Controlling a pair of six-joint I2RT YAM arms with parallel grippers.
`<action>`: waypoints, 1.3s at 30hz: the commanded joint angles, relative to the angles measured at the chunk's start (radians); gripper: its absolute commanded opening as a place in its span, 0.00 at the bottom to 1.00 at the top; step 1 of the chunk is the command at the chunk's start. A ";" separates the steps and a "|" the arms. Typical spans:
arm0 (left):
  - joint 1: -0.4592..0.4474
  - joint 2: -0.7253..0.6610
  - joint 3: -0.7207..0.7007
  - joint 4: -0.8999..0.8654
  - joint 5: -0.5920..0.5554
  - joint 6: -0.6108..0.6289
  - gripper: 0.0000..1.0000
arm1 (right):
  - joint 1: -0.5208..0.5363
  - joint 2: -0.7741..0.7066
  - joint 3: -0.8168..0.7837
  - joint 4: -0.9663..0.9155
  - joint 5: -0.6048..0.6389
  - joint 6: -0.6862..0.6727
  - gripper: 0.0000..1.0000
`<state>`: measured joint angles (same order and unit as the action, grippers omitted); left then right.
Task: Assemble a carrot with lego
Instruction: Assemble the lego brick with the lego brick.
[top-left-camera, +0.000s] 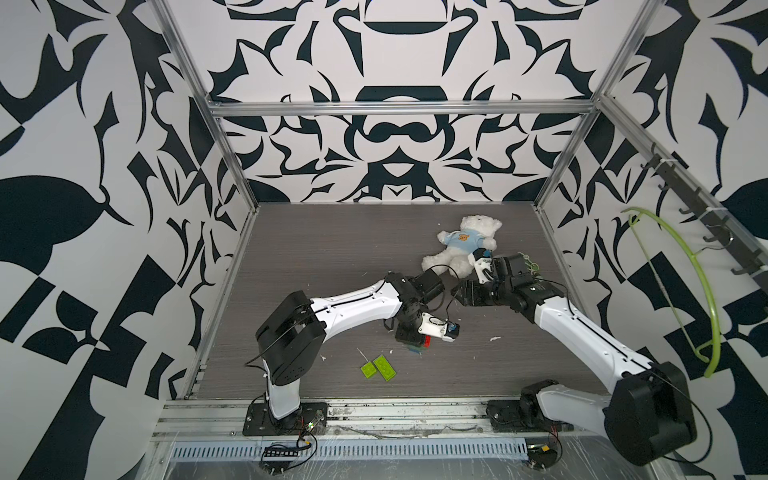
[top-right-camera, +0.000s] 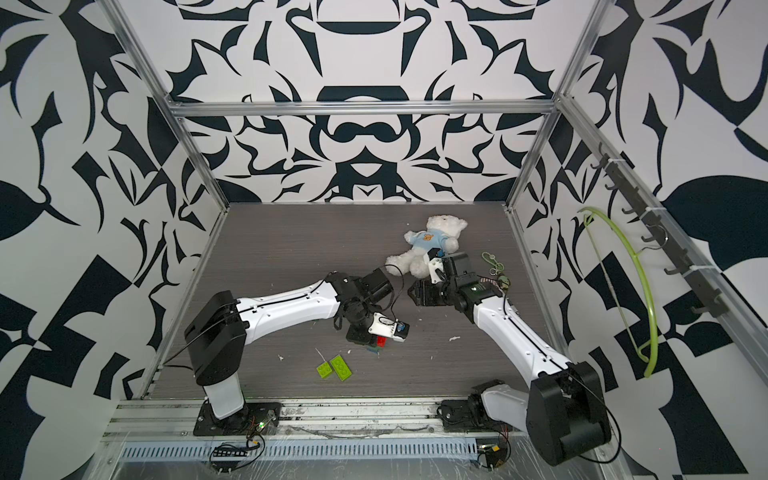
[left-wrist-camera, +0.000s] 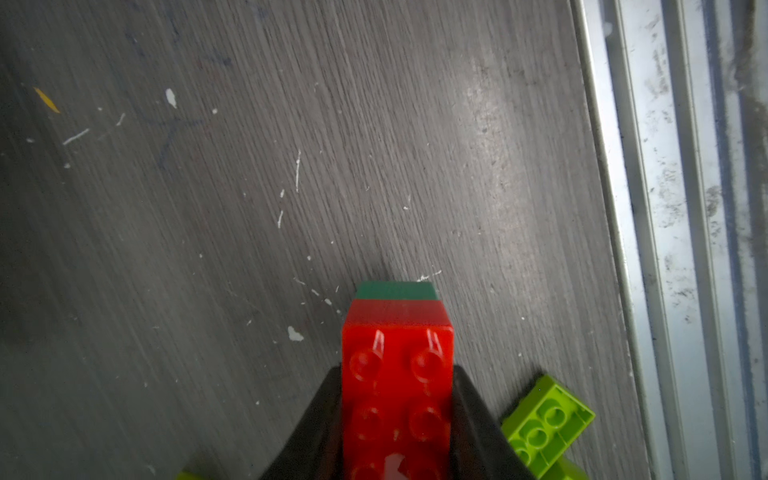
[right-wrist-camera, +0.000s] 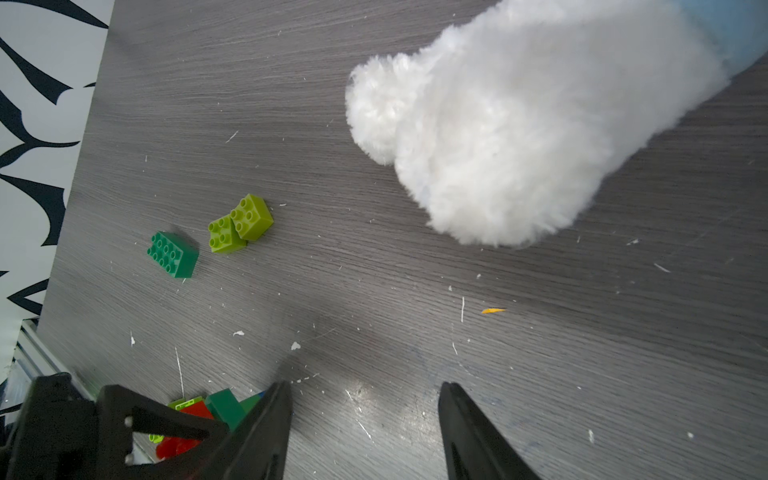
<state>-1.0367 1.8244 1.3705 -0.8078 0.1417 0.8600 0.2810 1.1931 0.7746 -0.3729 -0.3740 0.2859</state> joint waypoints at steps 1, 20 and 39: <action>-0.003 -0.003 -0.043 0.007 -0.033 -0.037 0.36 | -0.005 -0.001 -0.001 0.018 -0.008 -0.005 0.61; 0.035 0.000 -0.123 0.020 0.055 -0.048 0.32 | -0.005 0.005 -0.001 0.022 -0.011 -0.004 0.61; 0.034 -0.062 -0.082 0.046 0.040 -0.039 0.42 | -0.005 -0.001 0.006 0.009 -0.005 -0.008 0.61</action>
<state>-1.0042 1.7790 1.2991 -0.7372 0.1814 0.8192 0.2810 1.2030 0.7746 -0.3733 -0.3748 0.2859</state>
